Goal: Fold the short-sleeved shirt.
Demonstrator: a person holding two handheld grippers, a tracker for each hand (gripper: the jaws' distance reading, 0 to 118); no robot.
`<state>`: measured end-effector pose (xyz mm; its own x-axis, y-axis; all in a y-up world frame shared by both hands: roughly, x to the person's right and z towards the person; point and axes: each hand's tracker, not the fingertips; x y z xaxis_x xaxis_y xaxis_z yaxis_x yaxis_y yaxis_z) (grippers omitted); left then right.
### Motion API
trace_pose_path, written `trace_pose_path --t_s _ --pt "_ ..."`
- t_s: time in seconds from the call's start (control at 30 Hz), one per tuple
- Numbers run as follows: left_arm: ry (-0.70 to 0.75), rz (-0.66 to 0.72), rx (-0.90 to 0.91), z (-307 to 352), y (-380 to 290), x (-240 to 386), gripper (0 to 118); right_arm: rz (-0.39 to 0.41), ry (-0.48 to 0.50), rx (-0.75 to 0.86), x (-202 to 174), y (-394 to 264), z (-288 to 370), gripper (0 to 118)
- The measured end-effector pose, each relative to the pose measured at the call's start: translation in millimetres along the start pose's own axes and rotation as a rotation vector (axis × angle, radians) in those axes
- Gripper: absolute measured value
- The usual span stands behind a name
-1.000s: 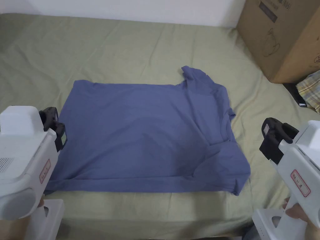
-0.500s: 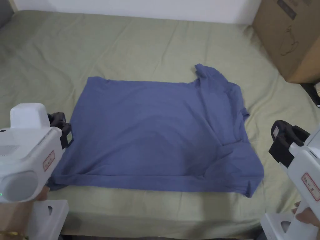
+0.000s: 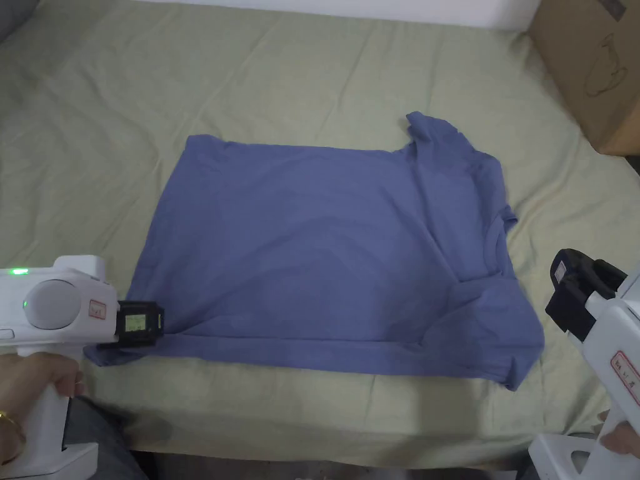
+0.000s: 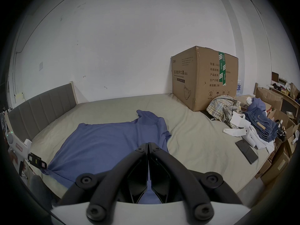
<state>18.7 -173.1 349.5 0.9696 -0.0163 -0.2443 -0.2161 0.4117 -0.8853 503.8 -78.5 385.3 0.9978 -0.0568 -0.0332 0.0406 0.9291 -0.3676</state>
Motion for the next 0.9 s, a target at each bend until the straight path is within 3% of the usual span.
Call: trace_pose_path --t_s 0.07,0.1,0.17,0.37,0.5,0.53,0.6,0.63,0.67,0.7,0.73,0.9 --pt "0.003 0.007 -0.018 -3.8 -3.5 -0.4 66 -0.001 -0.005 -0.005 8.2 -5.4 -5.8 0" --pt "-0.001 0.006 -0.036 -6.3 -5.0 -0.6 37 -0.002 -0.010 -0.007 10.9 -5.8 -7.2 0" --pt "-0.101 0.038 -0.060 -9.4 -9.7 -2.4 7 -0.006 -0.017 -0.012 14.3 -8.8 -10.2 0" --pt "-0.074 0.008 0.023 6.5 -14.5 1.7 1 -0.013 -0.039 -0.042 23.9 -10.5 -18.1 0" --pt "-0.100 0.068 0.194 35.5 -16.5 -1.3 1 -0.011 -0.041 -0.235 30.3 -5.6 -33.8 3" --pt "-0.112 0.079 0.234 43.1 -16.8 -1.3 1 -0.023 -0.047 -0.289 31.1 -6.9 -40.1 18" --pt "-0.120 0.095 0.263 51.4 -14.8 -0.8 1 -0.040 -0.073 -0.413 35.0 -10.2 -53.3 85" --pt "-0.128 0.099 0.266 55.1 -14.0 -1.1 1 -0.036 -0.073 -0.481 38.8 -14.6 -61.7 95" --pt "-0.135 0.106 0.276 58.3 -13.4 -1.5 1 -0.023 -0.066 -0.558 41.0 -20.4 -69.7 95" --pt "-0.141 0.113 0.284 60.8 -13.2 -1.8 1 -0.015 -0.063 -0.589 36.5 -26.5 -71.5 112" --pt "-0.144 0.116 0.287 58.9 -11.5 -1.8 1 -0.005 -0.051 -0.592 36.1 -33.2 -73.0 114" --pt "-0.142 0.128 0.291 57.5 -9.5 -1.2 1 0.049 -0.046 -0.816 31.5 -70.1 -96.8 112"
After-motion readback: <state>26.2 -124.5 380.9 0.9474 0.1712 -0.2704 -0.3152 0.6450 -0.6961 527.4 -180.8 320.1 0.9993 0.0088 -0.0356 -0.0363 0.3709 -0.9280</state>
